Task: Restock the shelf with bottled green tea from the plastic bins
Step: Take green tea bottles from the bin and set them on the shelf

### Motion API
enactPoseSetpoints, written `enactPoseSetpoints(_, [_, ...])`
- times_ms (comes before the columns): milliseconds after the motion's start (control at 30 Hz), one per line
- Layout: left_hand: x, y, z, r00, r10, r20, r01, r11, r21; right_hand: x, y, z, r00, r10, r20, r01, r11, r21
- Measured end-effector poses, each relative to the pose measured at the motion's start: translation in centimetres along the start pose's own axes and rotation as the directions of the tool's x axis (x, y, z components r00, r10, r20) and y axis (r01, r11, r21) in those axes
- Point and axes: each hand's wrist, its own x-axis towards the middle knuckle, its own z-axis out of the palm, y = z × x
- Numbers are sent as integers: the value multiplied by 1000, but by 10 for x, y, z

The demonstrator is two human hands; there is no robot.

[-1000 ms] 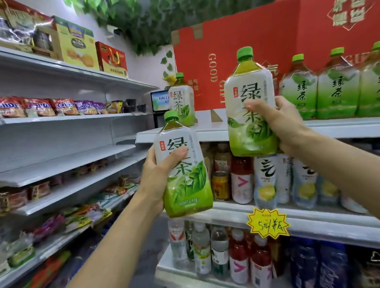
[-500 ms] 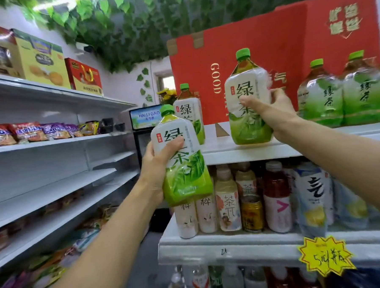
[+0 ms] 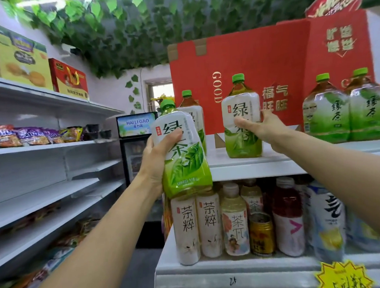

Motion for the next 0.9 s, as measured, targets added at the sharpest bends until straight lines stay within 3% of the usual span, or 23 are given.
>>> enactPoseSetpoints(900, [18, -10, -10, 993, -71, 96, 74, 997, -32, 62, 16, 58, 984, 152, 89, -141, 983, -119])
